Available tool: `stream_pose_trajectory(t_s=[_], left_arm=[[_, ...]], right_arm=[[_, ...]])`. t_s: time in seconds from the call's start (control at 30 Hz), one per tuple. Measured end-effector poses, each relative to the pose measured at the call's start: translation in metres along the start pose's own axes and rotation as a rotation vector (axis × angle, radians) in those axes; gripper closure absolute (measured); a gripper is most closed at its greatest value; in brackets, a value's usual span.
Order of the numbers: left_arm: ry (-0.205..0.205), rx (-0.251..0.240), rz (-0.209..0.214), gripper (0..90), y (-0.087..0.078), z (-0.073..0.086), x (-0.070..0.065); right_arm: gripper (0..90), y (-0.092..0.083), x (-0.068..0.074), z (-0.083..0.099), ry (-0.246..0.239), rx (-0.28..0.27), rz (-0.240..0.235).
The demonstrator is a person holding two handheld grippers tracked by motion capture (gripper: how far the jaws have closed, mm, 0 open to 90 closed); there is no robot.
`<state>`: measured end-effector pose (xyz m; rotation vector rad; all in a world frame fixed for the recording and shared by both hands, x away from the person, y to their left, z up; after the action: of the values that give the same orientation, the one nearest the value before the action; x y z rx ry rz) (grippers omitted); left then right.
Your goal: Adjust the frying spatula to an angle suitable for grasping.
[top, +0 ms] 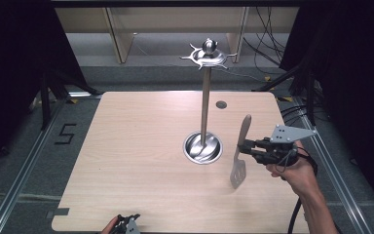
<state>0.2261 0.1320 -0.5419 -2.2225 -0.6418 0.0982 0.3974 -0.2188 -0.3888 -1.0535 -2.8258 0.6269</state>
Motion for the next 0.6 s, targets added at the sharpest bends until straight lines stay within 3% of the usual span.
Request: stream_pose_trajectory(t_s=[0.27, 0.33, 0.37, 0.4, 0.43, 0.5, 0.57, 0.6], left_arm=[[-0.005, -0.002, 0.005, 15.4, 0.001, 0.0, 0.0], [-0.004, -0.003, 0.002, 15.4, 0.0, 0.0, 0.0], [-0.006, 0.0, 0.023, 15.4, 0.001, 0.0, -0.001], [-0.012, -0.002, 0.025, 15.4, 0.001, 0.0, -0.001], [-0.013, -0.003, 0.025, 15.4, 0.001, 0.0, -0.001], [-0.013, -0.001, 0.013, 15.4, 0.001, 0.001, 0.0], [-0.013, 0.002, 0.006, 15.4, 0.001, 0.001, 0.001], [-0.016, 0.0, 0.023, 15.4, 0.001, 0.001, 0.001]], right_arm=[[76.4, 0.009, 0.001, -0.017, 0.016, -0.036, 0.007], [76.4, 0.01, 0.001, -0.018, 0.009, -0.021, -0.004], [76.4, 0.012, 0.002, -0.021, 0.002, -0.021, -0.003], [76.4, 0.015, 0.001, -0.024, -0.008, -0.05, 0.011], [76.4, 0.015, 0.002, -0.025, 0.011, -0.045, 0.008], [76.4, 0.015, 0.003, -0.028, -0.005, -0.039, -0.006], [76.4, 0.018, 0.0, -0.032, -0.025, -0.059, 0.018], [76.4, 0.017, 0.001, -0.033, -0.017, -0.04, 0.012]])
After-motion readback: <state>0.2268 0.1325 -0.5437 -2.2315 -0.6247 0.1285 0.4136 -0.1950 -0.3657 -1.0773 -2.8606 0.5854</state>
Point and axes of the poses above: each handheld gripper's, and its own axes: y roughly forward along the jaws, z roughly out of its underside, x roughly to its left, the point moved 6 cm from there along y, roughly forward along the jaws, and after that the axes turned 9 degrees about z, right-handed, at the moved point
